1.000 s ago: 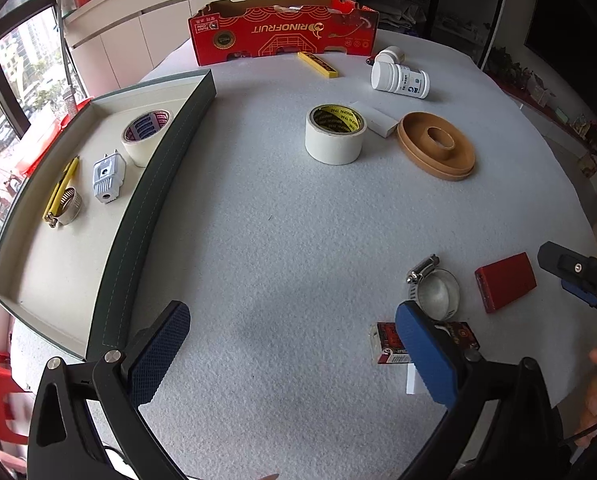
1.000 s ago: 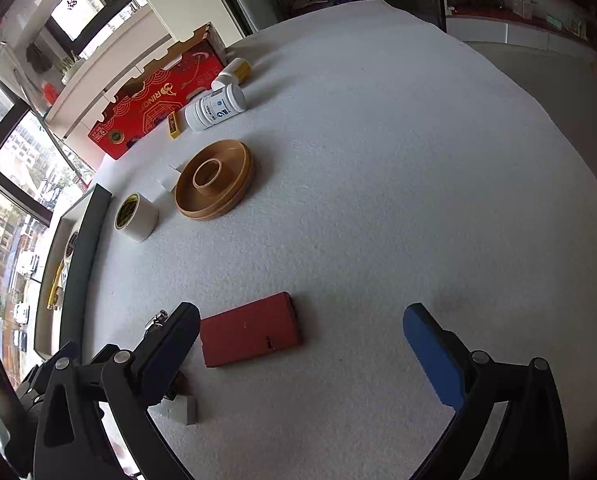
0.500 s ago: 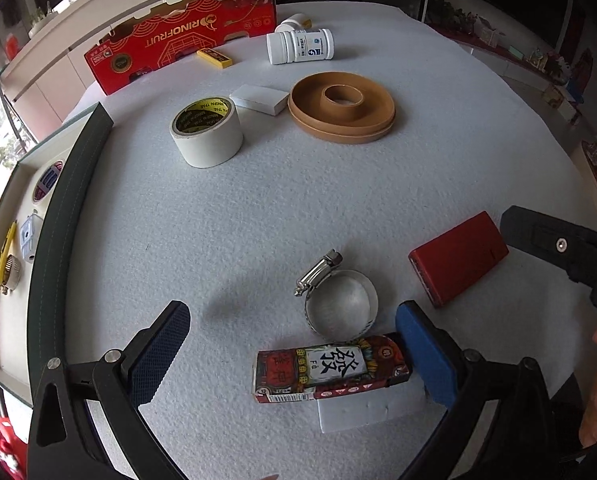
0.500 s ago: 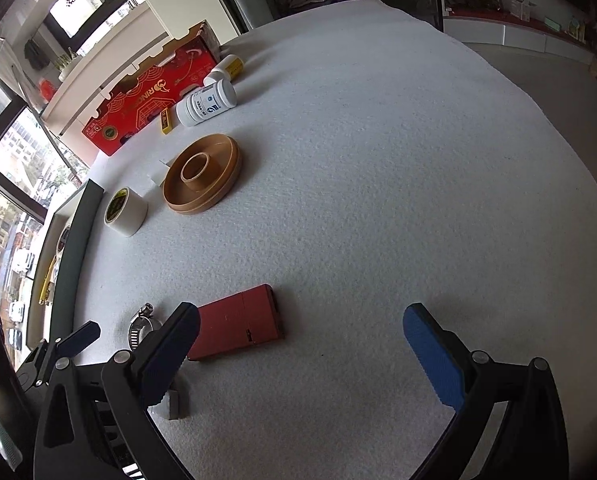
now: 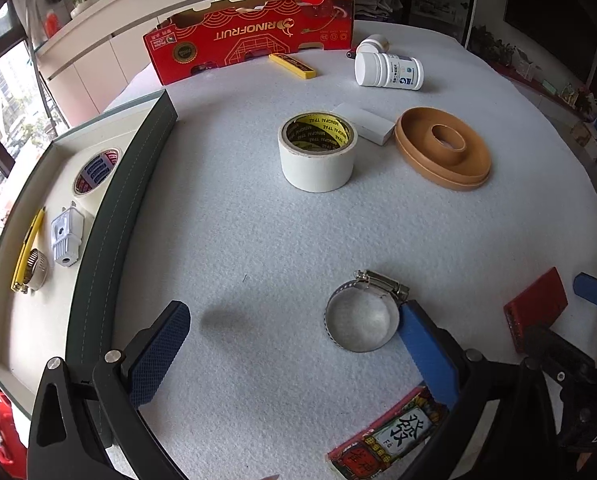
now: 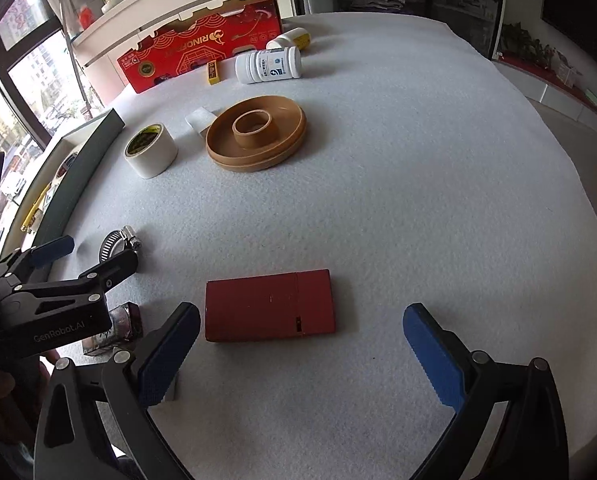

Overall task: Organize rigid objects
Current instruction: 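Move the left tool to the steel hose clamp while the right tool approaches the red block, then close the left tool on the hose clamp while the right tool grasps the red block, then carry the hose clamp in the left tool and red block in the right tool to the tray, then open both tools to release the hose clamp and red block in the tray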

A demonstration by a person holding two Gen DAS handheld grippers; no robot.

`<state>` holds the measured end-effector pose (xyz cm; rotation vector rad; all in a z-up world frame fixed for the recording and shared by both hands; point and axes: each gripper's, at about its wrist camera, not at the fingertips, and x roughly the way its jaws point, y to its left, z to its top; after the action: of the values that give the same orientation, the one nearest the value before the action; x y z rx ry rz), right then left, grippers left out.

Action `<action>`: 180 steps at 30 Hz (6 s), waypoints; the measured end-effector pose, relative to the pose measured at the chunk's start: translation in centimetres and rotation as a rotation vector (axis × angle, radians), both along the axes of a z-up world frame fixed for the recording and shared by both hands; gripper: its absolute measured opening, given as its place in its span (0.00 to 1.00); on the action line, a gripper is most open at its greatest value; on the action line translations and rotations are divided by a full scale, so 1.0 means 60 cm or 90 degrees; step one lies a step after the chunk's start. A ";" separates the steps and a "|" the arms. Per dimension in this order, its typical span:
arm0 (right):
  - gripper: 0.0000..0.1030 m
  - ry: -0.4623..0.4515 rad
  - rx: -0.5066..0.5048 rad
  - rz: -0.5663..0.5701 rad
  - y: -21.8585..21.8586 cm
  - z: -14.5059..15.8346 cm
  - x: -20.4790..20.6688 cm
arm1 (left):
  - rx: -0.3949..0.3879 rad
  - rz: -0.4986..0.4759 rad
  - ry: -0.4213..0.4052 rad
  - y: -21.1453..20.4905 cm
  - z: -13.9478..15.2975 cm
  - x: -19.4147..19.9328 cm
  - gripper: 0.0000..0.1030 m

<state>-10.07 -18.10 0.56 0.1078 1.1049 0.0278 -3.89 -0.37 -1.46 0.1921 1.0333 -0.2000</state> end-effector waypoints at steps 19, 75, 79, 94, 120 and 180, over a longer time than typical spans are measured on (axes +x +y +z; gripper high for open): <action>0.68 -0.022 -0.060 0.045 0.028 0.001 0.001 | -0.043 0.016 0.005 -0.027 0.001 -0.013 0.80; 0.68 -0.108 0.002 0.080 0.093 0.138 0.026 | -0.225 0.088 -0.090 0.102 0.137 -0.077 0.36; 0.68 -0.114 0.009 0.111 0.127 0.149 0.038 | -0.231 0.118 -0.108 0.137 0.148 -0.075 0.36; 0.68 -0.120 0.014 0.238 0.270 0.164 0.082 | -0.217 0.272 -0.147 0.297 0.153 -0.070 0.36; 0.68 -0.097 0.030 0.349 0.418 0.149 0.133 | -0.177 0.359 -0.131 0.386 0.118 -0.050 0.36; 0.96 -0.047 0.051 0.349 0.461 0.078 0.194 | -0.056 0.366 -0.021 0.392 0.028 0.023 0.85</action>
<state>1.54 9.55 5.22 -0.1263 1.0326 0.5620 -2.48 23.14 0.22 -0.1840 1.0046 0.2784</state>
